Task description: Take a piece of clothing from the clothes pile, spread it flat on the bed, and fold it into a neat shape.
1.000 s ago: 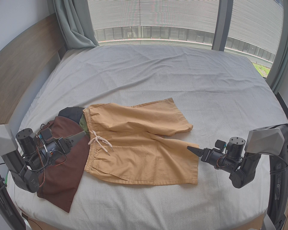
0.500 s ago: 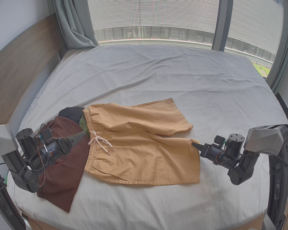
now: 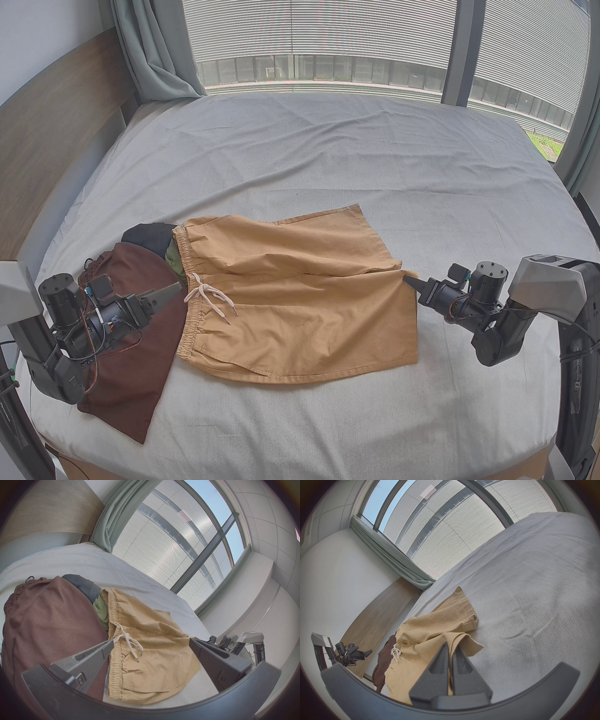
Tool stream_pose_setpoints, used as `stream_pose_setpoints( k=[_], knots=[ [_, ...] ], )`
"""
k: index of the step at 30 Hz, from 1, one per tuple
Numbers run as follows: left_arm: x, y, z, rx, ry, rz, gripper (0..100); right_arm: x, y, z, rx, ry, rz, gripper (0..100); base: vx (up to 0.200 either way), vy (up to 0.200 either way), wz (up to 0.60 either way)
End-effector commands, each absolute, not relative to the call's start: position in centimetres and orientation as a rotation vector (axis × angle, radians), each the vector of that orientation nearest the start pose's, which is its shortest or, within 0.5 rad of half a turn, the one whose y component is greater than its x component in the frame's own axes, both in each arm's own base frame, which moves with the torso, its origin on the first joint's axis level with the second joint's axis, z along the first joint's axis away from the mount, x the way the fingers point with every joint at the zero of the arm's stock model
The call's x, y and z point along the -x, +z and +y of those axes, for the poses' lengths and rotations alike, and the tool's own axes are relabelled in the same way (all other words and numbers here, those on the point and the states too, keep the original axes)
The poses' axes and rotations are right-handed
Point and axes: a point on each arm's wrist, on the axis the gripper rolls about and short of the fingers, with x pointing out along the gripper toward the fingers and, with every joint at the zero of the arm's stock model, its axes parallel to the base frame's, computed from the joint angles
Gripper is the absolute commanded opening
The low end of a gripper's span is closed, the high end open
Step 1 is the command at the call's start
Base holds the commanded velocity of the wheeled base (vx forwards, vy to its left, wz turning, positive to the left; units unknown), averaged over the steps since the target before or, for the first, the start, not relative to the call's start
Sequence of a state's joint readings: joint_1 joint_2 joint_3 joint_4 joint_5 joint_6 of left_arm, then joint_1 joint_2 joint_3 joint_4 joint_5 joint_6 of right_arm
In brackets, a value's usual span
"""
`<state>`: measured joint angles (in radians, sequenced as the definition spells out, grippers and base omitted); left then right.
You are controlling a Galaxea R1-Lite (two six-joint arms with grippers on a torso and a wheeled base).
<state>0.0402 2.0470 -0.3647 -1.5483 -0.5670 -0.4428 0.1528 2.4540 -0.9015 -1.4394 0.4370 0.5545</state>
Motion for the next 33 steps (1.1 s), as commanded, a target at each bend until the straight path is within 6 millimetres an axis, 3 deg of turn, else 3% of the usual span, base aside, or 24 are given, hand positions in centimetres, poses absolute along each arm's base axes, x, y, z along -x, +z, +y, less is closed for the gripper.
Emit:
stream_pose_setpoints(
  k=[1,2,3,6,11,19,24,33],
  knots=[
    [-29.3,5.8,0.4,0.477,-0.469,0.284,100,-40.9,-0.6,7.2,-0.554,0.539,0.280,0,0.000,0.000,0.00],
    [-29.3,5.5,0.6,0.474,-0.460,0.291,100,-40.8,-0.6,7.1,-0.553,0.538,0.277,0,0.000,0.000,0.00],
    [-29.4,5.0,0.8,0.466,-0.460,0.302,100,-40.8,-0.6,7.1,-0.552,0.540,0.275,100,0.000,0.000,0.00],
    [-29.4,4.4,1.2,0.451,-0.464,0.315,100,-40.7,-0.4,7.1,-0.550,0.545,0.258,100,0.000,0.000,0.00],
    [-28.7,2.6,2.1,0.428,-0.505,0.379,100,-38.3,1.8,7.2,-0.544,0.562,0.244,100,0.000,0.000,0.00],
    [-27.9,1.5,1.9,0.392,-0.531,0.422,100,-32.4,5.6,6.7,-0.546,0.564,0.295,100,0.000,0.000,0.00],
    [-27.8,1.4,1.8,0.394,-0.535,0.428,100,-29.6,6.4,6.5,-0.550,0.571,0.325,100,0.000,0.000,0.00],
    [-28.0,0.7,1.6,0.405,-0.535,0.451,100,-29.3,5.9,7.3,-0.533,0.593,0.346,100,0.000,0.000,0.00]
  ],
)
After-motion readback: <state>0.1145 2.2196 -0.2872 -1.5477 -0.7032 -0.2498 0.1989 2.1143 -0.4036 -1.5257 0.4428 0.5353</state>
